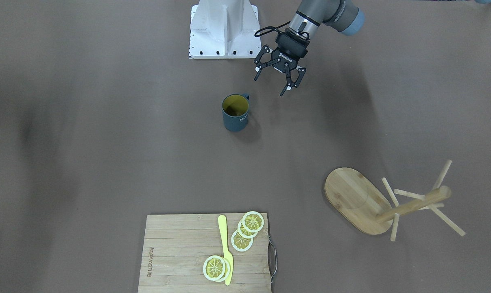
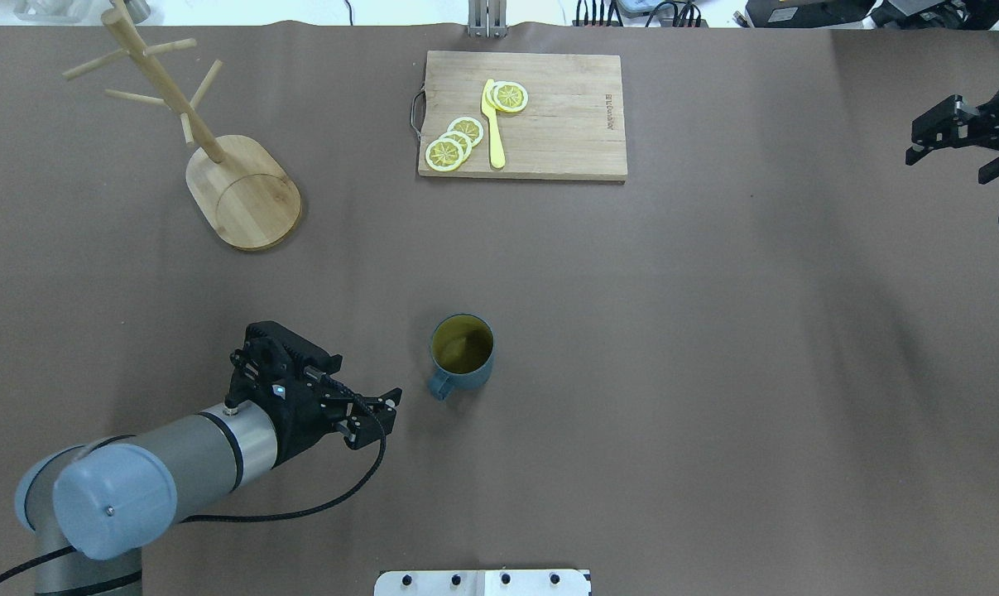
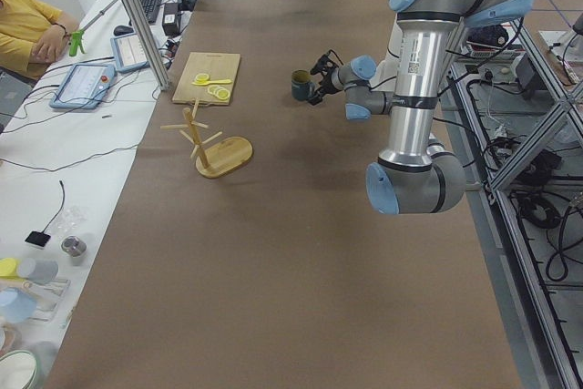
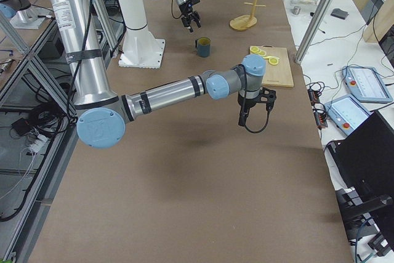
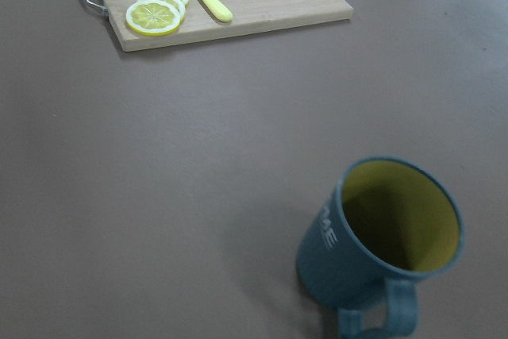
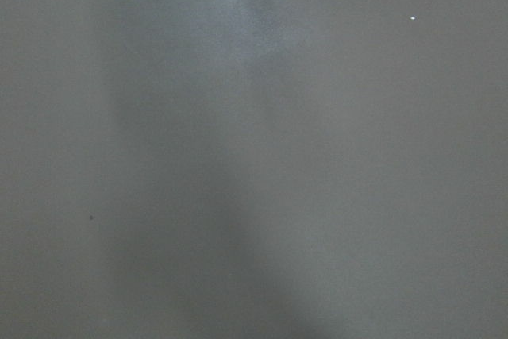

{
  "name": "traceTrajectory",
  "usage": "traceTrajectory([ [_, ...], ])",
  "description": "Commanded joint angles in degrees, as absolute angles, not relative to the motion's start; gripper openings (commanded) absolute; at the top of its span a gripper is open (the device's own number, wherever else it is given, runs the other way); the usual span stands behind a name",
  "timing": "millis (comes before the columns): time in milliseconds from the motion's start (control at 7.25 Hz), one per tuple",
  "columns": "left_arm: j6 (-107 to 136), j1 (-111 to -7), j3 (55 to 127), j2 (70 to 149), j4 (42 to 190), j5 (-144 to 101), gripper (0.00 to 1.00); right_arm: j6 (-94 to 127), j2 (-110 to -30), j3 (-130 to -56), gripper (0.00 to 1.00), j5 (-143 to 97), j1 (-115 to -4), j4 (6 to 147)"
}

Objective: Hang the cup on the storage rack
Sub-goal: 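Open the right gripper and withdraw it while the left arm approaches the mug, then close the left gripper on the blue mug's handle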

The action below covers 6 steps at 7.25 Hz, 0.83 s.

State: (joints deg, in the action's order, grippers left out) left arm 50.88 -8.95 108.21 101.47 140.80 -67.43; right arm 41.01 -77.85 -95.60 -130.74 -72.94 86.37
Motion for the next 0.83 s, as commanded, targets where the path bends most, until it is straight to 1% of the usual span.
traceTrajectory([
  [0, 43.98, -3.45, 98.06, 102.91, 161.06, -56.82, 0.97, 40.17, -77.52, -94.83, 1.0, -130.61, -73.21, 86.31],
  [138, 39.77, -3.43, 92.87, 105.44, 167.02, -56.6, 0.97, 40.17, -77.35, -94.83, 1.0, -130.43, -73.3, 86.31],
  [414, 34.47, -3.51, 92.11, 108.27, 167.43, -56.6, 0.97, 40.17, -77.43, -94.83, 1.0, -130.52, -73.3, 86.31],
  [690, 32.35, -4.39, 90.71, 108.72, 167.52, -56.43, 0.95, 40.17, -77.43, -94.83, 1.0, -130.43, -73.3, 86.31],
])
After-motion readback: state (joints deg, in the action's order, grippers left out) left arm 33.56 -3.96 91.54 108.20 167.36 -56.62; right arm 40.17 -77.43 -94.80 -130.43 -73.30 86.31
